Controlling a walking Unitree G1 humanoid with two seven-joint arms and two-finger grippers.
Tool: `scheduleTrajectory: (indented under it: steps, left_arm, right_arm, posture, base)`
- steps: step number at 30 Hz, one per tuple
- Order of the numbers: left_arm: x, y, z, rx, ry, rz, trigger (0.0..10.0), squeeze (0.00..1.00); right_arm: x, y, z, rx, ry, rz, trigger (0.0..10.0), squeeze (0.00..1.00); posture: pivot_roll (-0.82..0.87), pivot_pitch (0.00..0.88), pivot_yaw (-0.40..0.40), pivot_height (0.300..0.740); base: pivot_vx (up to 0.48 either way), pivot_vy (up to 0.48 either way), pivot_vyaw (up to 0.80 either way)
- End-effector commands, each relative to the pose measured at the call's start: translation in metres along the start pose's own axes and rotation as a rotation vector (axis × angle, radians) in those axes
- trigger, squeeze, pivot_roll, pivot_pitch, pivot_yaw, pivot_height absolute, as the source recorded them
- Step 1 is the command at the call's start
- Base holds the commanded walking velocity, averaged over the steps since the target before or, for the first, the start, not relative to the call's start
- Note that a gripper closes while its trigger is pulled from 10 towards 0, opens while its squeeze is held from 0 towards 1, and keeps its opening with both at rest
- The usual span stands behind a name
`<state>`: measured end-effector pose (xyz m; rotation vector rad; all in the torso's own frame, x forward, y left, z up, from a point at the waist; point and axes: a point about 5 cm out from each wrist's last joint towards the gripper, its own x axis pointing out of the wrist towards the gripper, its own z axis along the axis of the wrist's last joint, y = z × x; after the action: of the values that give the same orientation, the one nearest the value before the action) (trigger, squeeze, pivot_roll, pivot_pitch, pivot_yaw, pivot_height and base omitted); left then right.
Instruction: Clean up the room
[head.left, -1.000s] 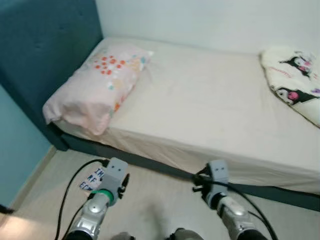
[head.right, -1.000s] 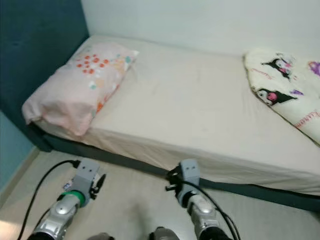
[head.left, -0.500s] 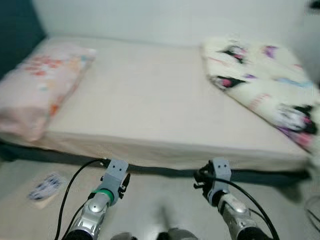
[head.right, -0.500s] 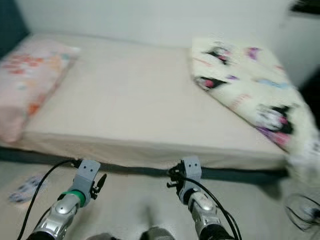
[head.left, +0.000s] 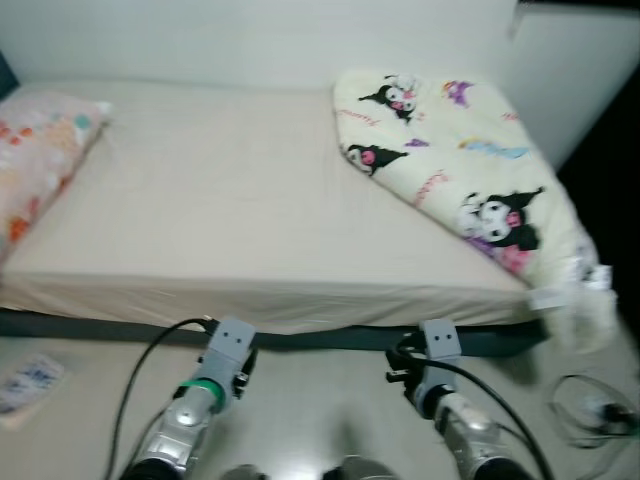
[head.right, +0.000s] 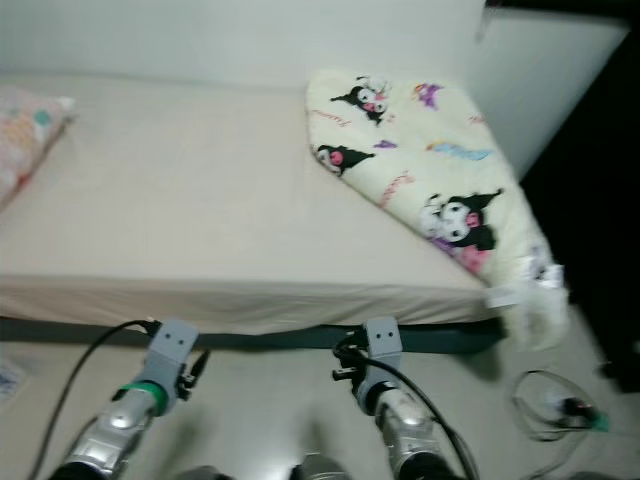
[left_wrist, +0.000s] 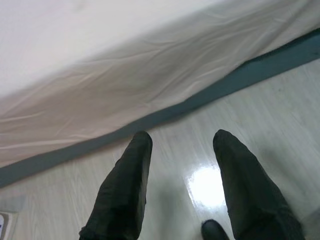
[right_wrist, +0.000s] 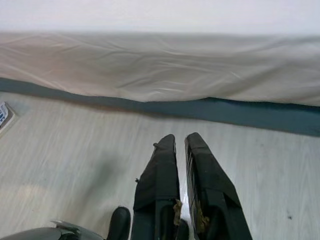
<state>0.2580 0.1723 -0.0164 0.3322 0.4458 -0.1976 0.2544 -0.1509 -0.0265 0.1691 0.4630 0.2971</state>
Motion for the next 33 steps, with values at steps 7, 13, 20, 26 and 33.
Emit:
scheduleTrajectory:
  steps: [7, 13, 20, 26, 33]
  left_arm:
    - [-0.0022, -0.0029, -0.0055, 0.0, 0.018, -0.011, 10.0, 0.0]
    - [-0.0019, -0.0028, -0.0055, 0.0, 0.019, -0.011, 10.0, 0.0]
    - [-0.002, -0.0025, -0.0053, -0.001, 0.018, -0.011, 10.0, 0.0]
    - [-0.0019, -0.003, -0.0054, 0.002, 0.019, -0.013, 10.0, 0.0]
    - [-0.0006, -0.0031, -0.0036, 0.011, 0.013, -0.005, 10.0, 0.0]
  right_arm:
    - [-0.0028, 0.001, -0.0077, 0.003, 0.027, -0.001, 10.0, 0.0]
    - [-0.0031, 0.0008, -0.0082, 0.003, 0.029, -0.002, 10.0, 0.0]
    - [-0.0033, 0.001, -0.0088, 0.005, 0.03, -0.003, 10.0, 0.0]
    - [-0.0035, 0.001, -0.009, 0.006, 0.03, -0.003, 10.0, 0.0]
    - [-0.0036, 0.0011, -0.0091, 0.008, 0.027, -0.004, 10.0, 0.0]
  posture:
    - [-0.05, 0.02, 0.006, 0.715]
    - [-0.05, 0.022, 0.007, 0.715]
    - [-0.05, 0.024, 0.008, 0.715]
    - [-0.05, 0.025, 0.008, 0.715]
    - [-0.06, 0.028, 0.01, 0.715]
  base:
    - [0.0, -0.376, 0.0]
    - [0.0, -0.376, 0.0]
    - [0.0, -0.372, 0.0]
    - [0.0, -0.35, 0.0]
    - [0.104, -0.044, 0.0]
